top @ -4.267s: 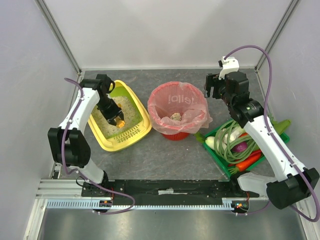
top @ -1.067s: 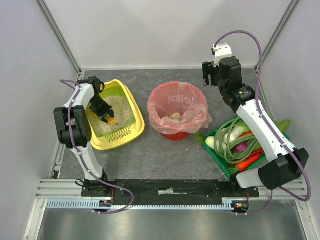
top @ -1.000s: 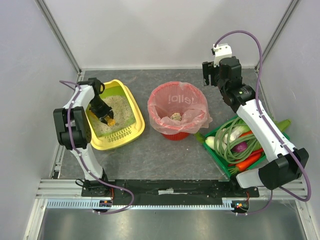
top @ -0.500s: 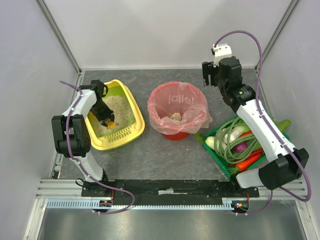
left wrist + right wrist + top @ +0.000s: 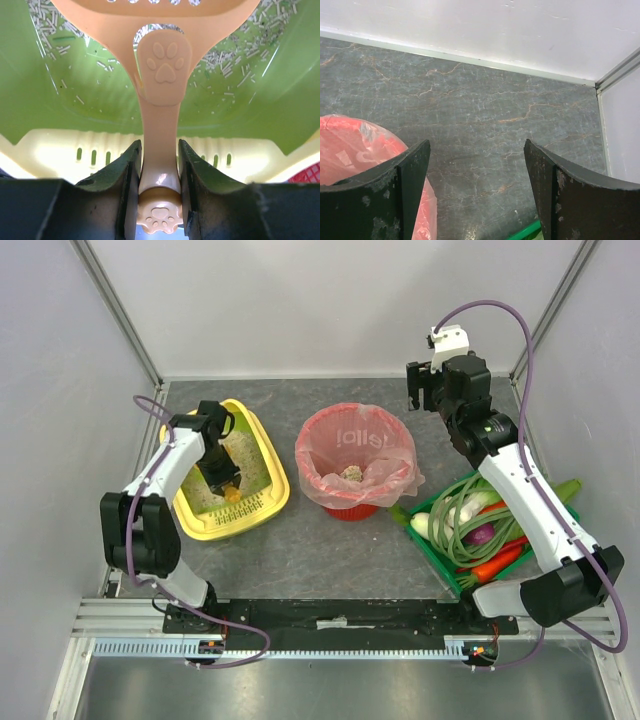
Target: Clean the litter box
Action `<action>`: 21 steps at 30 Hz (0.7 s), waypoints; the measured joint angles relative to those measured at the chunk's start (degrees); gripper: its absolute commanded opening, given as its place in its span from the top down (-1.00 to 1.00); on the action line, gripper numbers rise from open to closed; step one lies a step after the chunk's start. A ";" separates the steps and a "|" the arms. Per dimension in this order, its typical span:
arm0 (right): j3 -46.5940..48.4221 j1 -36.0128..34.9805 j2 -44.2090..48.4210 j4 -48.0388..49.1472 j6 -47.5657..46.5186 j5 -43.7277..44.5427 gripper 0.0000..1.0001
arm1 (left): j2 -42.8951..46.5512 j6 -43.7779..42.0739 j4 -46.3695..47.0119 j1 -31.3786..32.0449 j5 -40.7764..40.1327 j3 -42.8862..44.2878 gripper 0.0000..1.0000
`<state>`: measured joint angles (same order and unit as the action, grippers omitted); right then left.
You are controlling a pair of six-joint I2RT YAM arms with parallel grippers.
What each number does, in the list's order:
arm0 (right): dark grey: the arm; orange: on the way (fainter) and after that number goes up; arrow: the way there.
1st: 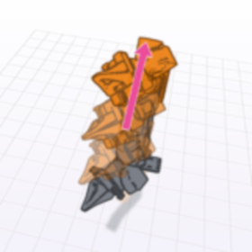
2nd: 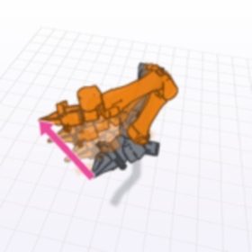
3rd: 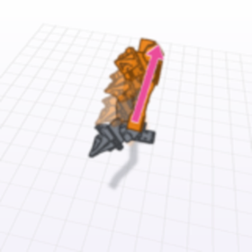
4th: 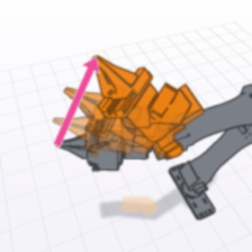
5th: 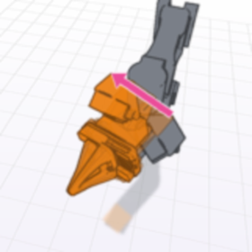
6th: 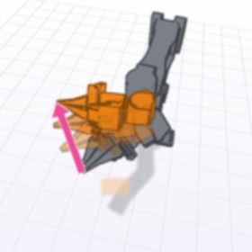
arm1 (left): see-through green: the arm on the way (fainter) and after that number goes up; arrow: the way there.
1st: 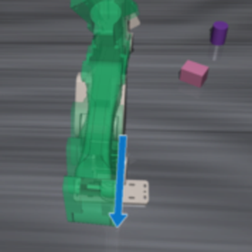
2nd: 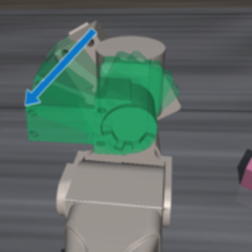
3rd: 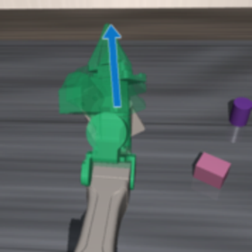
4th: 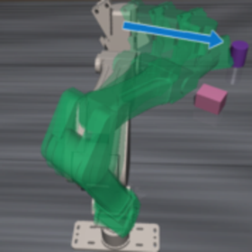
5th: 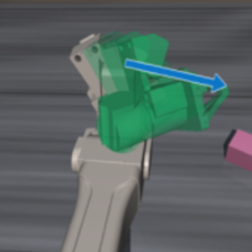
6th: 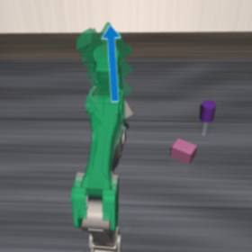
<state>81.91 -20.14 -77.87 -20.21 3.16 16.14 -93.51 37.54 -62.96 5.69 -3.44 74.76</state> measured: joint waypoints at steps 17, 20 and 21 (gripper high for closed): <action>0.00 0.00 -0.02 0.09 1.77 -2.05 -0.67 | 5.88 1.95 -2.69 5.68 -4.11 -2.10 0.96; 0.00 0.00 -0.02 0.13 1.79 -2.23 -0.68 | 6.10 2.89 -2.32 6.21 -5.53 -2.40 0.96; 0.00 0.00 -0.02 0.22 1.79 -2.21 -0.68 | 6.71 3.43 -1.31 6.71 -5.62 -3.34 0.97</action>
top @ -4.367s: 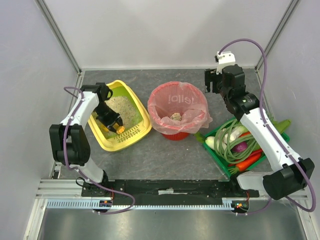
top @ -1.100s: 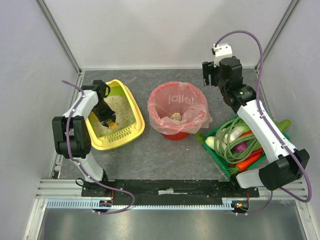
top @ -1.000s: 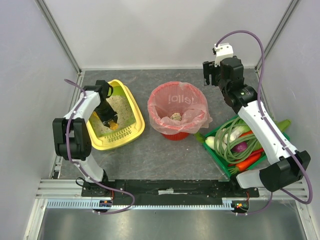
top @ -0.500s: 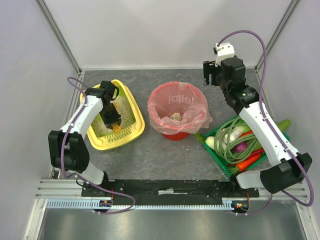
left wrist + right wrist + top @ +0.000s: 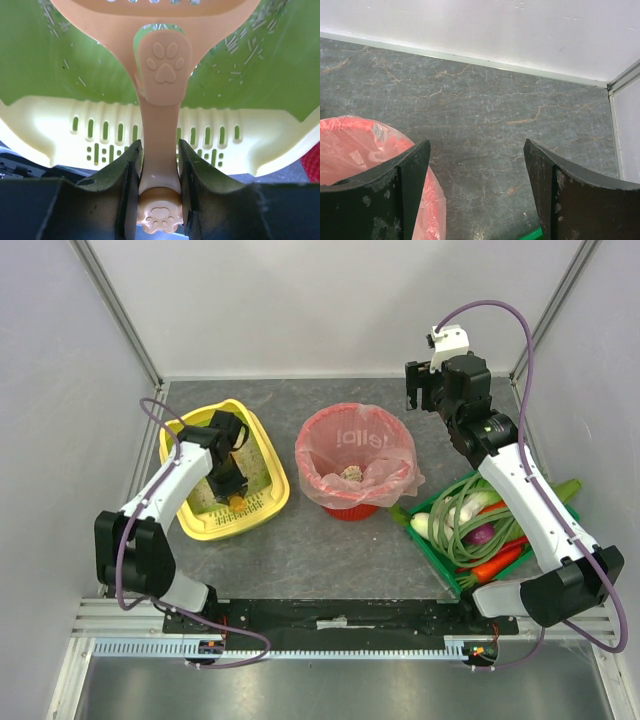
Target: Clean the litter box
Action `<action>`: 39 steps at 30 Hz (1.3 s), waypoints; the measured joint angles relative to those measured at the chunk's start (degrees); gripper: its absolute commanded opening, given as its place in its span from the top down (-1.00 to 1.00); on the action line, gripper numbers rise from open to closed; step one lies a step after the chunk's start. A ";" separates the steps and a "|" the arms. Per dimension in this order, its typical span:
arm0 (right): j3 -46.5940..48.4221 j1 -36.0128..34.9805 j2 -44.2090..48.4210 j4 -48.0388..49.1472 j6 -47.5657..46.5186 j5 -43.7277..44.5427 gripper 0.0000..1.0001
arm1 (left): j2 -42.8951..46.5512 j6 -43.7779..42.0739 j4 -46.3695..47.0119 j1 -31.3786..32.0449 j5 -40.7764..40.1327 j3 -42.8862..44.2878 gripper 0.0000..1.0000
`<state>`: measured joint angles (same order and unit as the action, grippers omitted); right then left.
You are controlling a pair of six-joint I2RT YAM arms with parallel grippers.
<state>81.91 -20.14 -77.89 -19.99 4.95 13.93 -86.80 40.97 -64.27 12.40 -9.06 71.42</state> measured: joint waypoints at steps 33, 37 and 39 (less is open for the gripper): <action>2.40 0.00 -1.84 1.07 2.12 -0.76 -0.67 | 8.61 7.26 6.34 4.55 -3.89 -11.26 0.97; 3.13 0.00 -1.99 1.11 2.14 -0.72 -0.68 | 9.70 7.63 6.99 4.15 -2.91 -12.00 0.96; 3.41 0.00 -2.12 1.16 2.19 -0.70 -0.67 | 9.66 7.67 6.58 4.83 -3.39 -11.76 0.97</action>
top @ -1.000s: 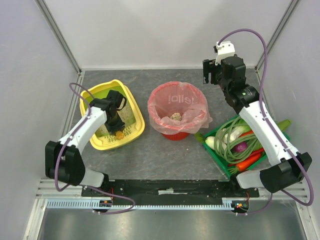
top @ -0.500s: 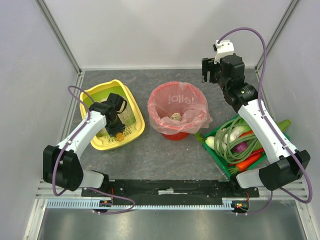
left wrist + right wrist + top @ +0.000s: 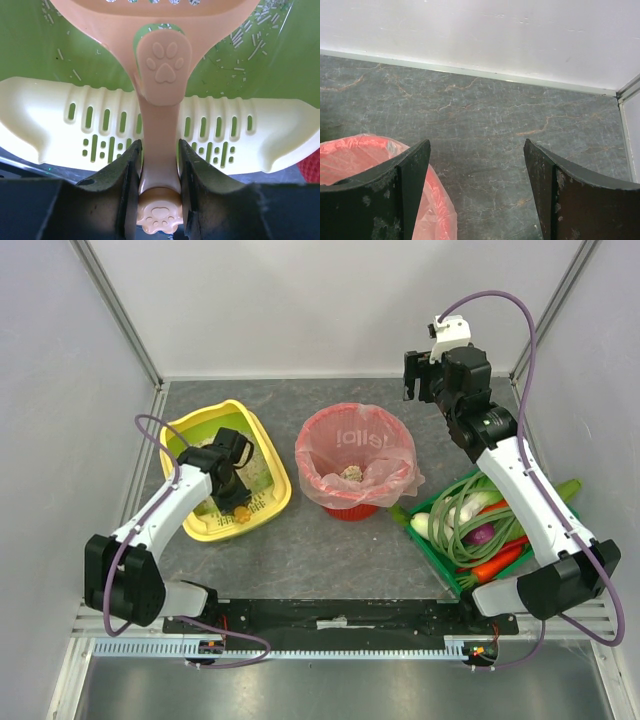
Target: Clean the litter box
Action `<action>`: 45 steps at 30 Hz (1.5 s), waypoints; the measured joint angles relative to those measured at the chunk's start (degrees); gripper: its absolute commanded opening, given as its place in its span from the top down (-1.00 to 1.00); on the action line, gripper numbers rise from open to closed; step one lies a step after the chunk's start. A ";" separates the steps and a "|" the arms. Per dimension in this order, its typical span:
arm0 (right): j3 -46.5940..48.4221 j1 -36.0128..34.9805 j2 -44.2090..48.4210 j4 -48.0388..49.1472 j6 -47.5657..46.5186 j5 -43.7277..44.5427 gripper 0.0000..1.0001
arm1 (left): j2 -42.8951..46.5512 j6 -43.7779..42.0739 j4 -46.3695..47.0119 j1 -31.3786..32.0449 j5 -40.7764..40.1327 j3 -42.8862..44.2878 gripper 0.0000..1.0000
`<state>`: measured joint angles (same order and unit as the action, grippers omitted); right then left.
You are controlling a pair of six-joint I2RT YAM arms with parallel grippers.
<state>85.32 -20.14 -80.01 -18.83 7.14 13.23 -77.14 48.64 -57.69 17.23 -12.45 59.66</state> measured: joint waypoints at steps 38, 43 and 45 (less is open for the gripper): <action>3.54 0.00 -5.07 1.14 5.03 -0.26 -0.66 | 3.56 -3.54 -2.89 -5.14 6.34 4.70 0.96; 3.67 0.00 -5.01 1.03 4.79 0.87 -0.66 | 2.58 -5.31 -3.89 -5.75 8.66 6.36 0.96; 3.63 0.00 -4.76 0.76 4.85 1.44 -0.66 | 2.73 -6.01 -3.87 -7.93 9.68 6.34 0.97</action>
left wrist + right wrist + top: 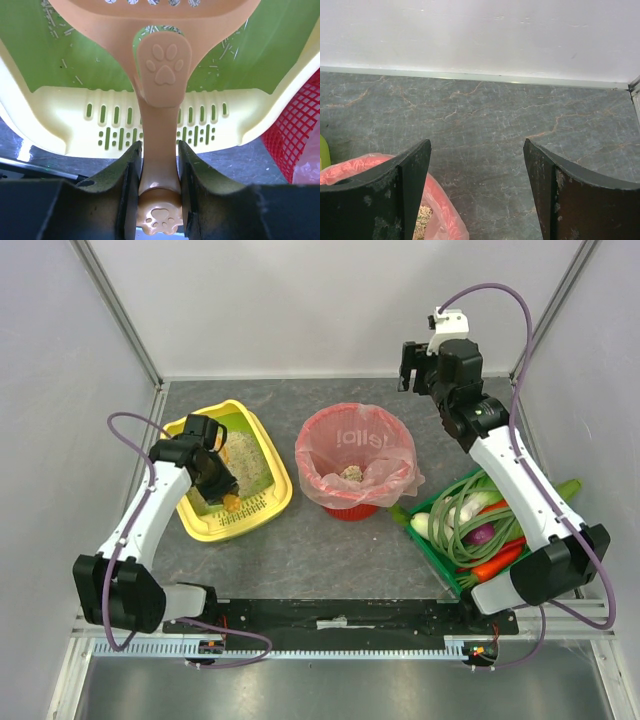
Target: Clean the litter box
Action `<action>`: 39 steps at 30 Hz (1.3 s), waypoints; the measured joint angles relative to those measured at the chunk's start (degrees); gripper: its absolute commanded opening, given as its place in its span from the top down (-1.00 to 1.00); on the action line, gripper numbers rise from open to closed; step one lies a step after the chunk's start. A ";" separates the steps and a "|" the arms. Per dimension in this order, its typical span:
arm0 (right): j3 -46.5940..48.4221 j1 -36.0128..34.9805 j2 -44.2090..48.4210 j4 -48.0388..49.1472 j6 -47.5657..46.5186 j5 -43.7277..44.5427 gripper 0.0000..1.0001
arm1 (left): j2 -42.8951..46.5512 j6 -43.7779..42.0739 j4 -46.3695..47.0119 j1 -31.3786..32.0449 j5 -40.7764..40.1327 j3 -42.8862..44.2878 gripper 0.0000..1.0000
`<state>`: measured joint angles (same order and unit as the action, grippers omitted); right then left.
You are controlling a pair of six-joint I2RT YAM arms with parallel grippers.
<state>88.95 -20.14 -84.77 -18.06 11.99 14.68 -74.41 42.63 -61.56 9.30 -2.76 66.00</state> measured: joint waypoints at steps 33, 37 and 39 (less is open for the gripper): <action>-25.38 -1.14 13.53 5.53 3.26 -13.84 -0.62 | 1.46 -20.79 1.55 -2.43 10.25 4.61 0.97; -25.33 -1.14 14.34 7.21 2.80 -16.44 -0.62 | 1.60 -23.43 0.33 -2.43 10.93 6.14 0.96; -25.62 -1.14 14.88 8.15 2.82 -17.73 -0.63 | 1.62 -24.20 -0.15 -2.43 11.28 7.52 0.96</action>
<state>63.33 -21.28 -69.89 -9.91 14.81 -3.05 -72.79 18.44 -61.71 6.87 8.51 73.52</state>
